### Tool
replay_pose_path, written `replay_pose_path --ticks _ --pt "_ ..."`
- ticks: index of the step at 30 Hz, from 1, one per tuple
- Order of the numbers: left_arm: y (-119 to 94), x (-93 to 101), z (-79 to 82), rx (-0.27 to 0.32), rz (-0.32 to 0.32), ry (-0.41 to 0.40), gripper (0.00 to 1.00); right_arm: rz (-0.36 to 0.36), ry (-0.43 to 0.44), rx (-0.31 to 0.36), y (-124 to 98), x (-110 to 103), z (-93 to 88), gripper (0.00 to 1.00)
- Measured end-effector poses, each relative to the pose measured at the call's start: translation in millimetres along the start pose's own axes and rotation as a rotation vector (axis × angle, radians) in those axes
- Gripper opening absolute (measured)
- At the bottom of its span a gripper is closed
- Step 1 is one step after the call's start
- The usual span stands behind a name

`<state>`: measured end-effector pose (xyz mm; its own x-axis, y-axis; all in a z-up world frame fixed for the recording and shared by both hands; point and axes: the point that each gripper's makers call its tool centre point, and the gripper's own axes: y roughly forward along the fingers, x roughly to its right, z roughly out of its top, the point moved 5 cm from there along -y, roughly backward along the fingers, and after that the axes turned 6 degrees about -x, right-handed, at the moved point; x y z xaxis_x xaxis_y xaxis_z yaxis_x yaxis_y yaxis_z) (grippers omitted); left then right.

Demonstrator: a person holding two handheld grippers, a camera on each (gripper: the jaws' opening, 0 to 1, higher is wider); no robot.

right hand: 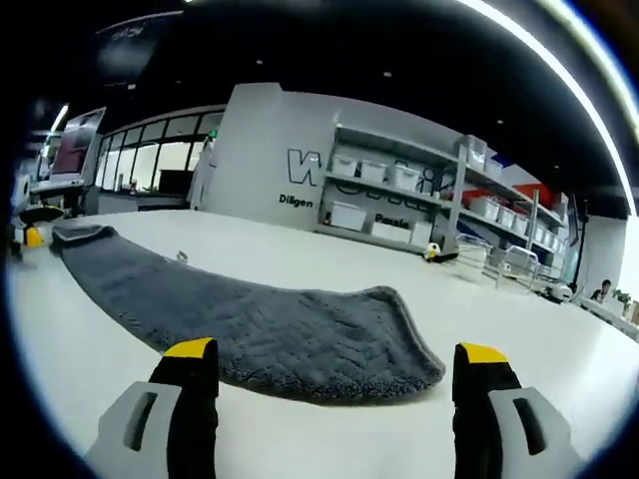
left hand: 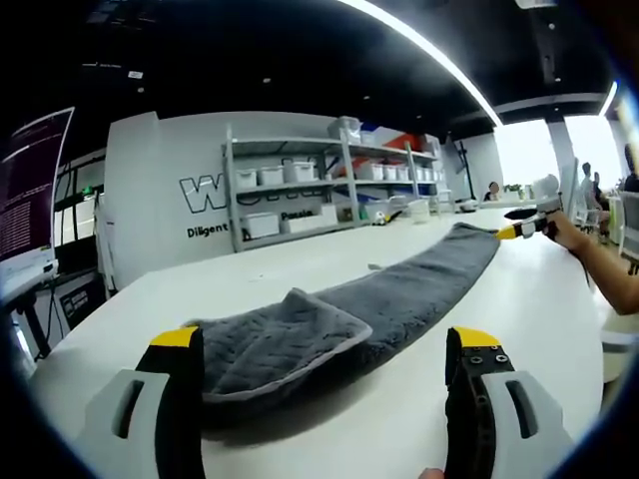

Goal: Open the folded towel by lifting each exposed corner and separating the folded layers until the towel lies flat within the target outline without major curled edges

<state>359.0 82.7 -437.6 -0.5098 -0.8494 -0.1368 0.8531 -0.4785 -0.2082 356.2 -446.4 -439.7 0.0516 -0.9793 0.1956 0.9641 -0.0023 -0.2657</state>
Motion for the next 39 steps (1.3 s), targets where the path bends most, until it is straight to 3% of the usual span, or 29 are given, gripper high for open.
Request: replay_pose_path --ticks 19,28,39 --pt "-1 0.9 -0.8 -0.002 -0.004 -0.001 0.99 0.136 -0.084 0.023 -1 -76 17.8 0.99" --pt "-2 0.7 -0.1 0.007 -0.003 -0.011 0.99 0.202 -0.104 0.071 -2 -103 27.1 0.99" --pt "-2 2.5 -0.5 0.004 -0.005 -0.007 0.97 0.220 -0.100 0.071 3 -106 26.8 0.99"
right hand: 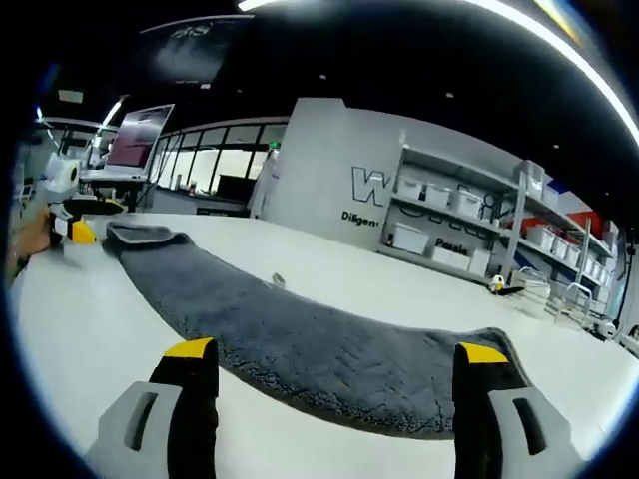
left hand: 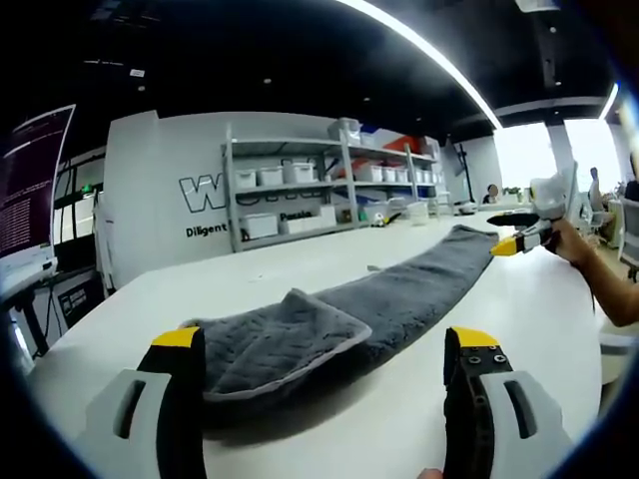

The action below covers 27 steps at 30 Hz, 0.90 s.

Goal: Open the folded towel by lifting each exposed corner and separating the folded layers until the towel lies flat within the target outline without major curled edges

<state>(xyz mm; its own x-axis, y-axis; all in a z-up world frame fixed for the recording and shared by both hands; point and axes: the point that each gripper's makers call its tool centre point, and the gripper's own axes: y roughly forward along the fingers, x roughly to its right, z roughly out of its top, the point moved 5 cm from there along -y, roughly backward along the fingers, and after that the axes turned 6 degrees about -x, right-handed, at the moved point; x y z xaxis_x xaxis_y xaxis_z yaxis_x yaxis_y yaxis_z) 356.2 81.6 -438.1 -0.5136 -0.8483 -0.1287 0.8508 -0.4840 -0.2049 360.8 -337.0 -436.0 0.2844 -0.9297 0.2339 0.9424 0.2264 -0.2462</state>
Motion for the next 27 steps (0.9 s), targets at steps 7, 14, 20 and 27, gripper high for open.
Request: replay_pose_path --ticks 7,14,20,27 --pt "0 -1.1 0.5 0.003 0.011 0.012 0.94 0.004 -0.006 0.009 0 -1 1.3 0.99" --pt "2 -0.7 0.2 -0.001 0.024 0.052 0.89 0.011 -0.004 0.015 -1 -3 1.6 0.99" --pt "6 5.6 1.3 0.005 -0.003 0.093 0.70 0.018 -0.010 0.010 0 -4 1.2 0.99" --pt "10 8.3 -0.1 -0.029 0.022 0.171 0.61 0.027 -0.006 0.011 0 -6 1.2 0.99"
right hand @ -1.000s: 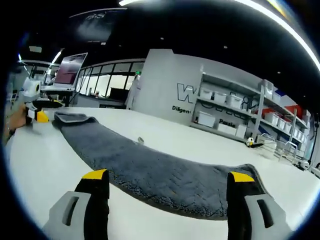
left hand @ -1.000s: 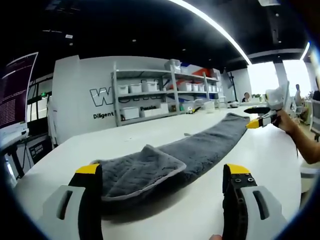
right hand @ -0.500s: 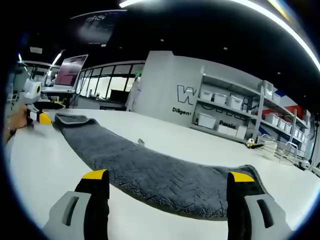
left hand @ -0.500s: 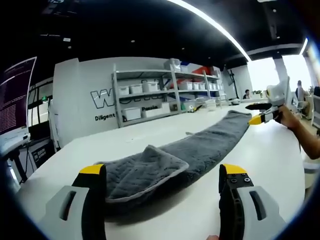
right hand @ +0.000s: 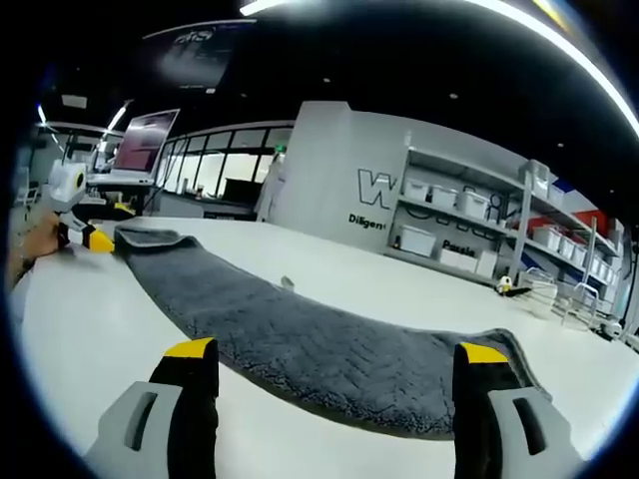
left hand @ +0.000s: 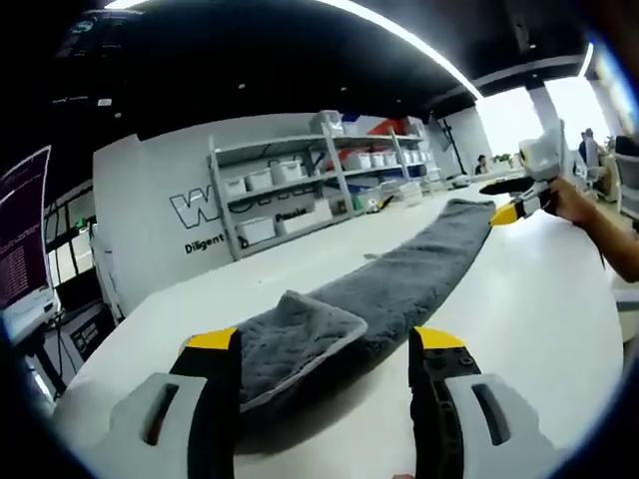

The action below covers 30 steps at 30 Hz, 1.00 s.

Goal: Open the folded towel by lifting each exposed corner and separating the folded layers until the towel lies flat within the target outline without major curled edges

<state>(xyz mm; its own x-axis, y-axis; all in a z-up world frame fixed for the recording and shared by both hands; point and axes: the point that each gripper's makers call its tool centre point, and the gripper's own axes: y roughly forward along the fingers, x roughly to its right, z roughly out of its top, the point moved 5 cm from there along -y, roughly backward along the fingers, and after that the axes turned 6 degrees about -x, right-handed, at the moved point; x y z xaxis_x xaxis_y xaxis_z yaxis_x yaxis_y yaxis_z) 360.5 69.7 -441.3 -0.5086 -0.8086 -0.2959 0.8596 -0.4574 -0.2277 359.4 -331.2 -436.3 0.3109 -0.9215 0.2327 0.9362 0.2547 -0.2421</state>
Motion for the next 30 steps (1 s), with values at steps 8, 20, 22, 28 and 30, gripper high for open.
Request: replay_pose_path --ticks 8,20,22,28,30 --pt "3 3.9 -1.4 -0.015 -0.016 0.027 0.39 0.009 0.007 0.003 -1 -1 0.0 0.99" --pt "5 9.0 -6.1 -0.066 0.017 0.104 0.27 0.016 0.017 0.012 -2 -2 0.8 0.99" --pt "2 14.6 -6.5 -0.074 0.023 0.116 0.23 0.018 0.019 0.013 -2 -2 0.9 0.99" --pt "1 18.0 -4.5 -0.065 0.018 0.133 0.13 0.023 0.022 0.012 -1 -2 0.9 0.98" --pt "1 18.0 -4.1 -0.065 0.015 0.137 0.10 0.023 0.021 0.009 -1 -2 0.5 0.98"
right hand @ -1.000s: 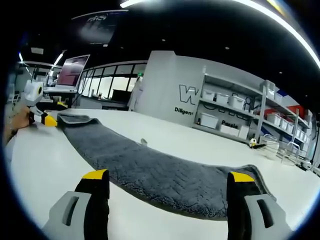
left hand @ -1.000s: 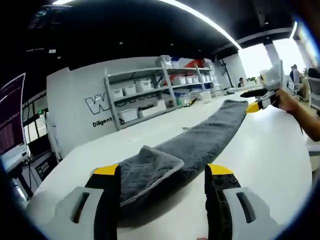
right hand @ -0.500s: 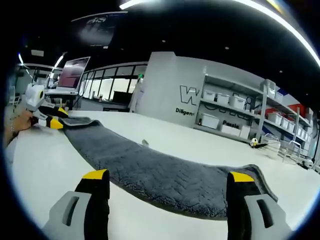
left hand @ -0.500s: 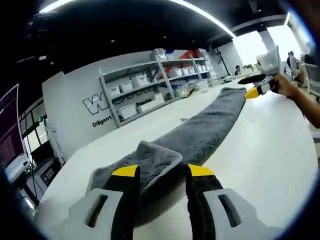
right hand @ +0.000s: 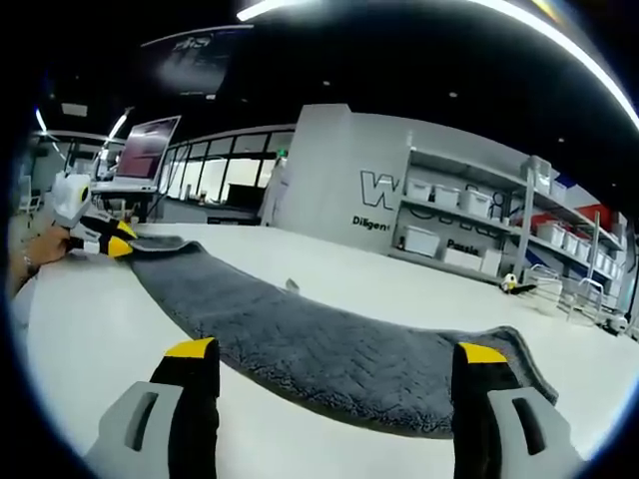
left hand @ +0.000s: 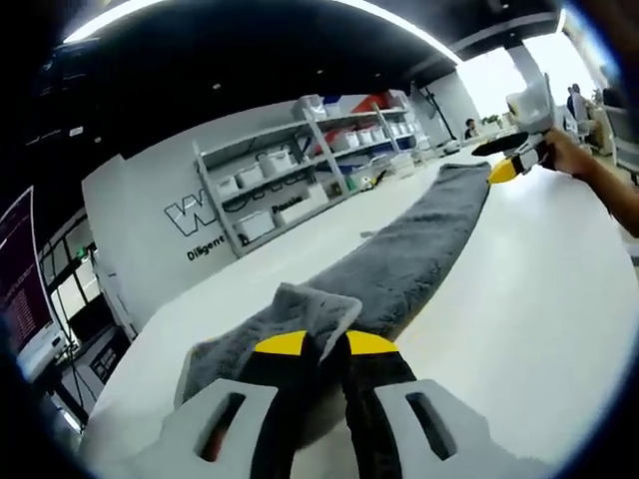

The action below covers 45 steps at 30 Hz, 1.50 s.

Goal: Open the folded towel by lifting each exposed corner and separating the folded layers until the towel lies flat within the target outline without major curled edges

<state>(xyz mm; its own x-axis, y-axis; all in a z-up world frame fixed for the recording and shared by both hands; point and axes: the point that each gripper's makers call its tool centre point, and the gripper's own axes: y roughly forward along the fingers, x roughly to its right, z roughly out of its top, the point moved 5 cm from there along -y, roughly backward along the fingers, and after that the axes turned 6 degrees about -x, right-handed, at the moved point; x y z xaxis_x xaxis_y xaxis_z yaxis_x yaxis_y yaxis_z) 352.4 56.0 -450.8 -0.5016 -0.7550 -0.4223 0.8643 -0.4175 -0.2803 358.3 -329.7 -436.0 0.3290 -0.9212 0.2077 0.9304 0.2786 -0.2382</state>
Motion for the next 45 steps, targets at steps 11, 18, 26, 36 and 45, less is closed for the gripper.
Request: replay_pose_path --ticks 11,18,26,36,45 --pt "-14 16.3 -0.6 0.000 -0.009 -0.007 0.03 -0.003 0.000 0.002 -1 0 -0.2 0.99" --pt "-21 22.1 3.0 0.027 -0.020 -0.027 0.02 -0.009 0.008 0.003 -1 1 -0.3 0.99" --pt "-31 23.5 7.6 0.073 -0.020 -0.047 0.02 0.000 0.010 -0.002 1 1 -1.0 0.99" --pt "-22 -16.3 0.9 0.096 -0.038 -0.035 0.02 0.000 0.005 -0.006 0 -1 -1.7 0.99" --pt "-43 -30.1 -8.4 0.108 -0.031 -0.088 0.02 -0.002 0.008 -0.007 0 0 -2.1 0.99"
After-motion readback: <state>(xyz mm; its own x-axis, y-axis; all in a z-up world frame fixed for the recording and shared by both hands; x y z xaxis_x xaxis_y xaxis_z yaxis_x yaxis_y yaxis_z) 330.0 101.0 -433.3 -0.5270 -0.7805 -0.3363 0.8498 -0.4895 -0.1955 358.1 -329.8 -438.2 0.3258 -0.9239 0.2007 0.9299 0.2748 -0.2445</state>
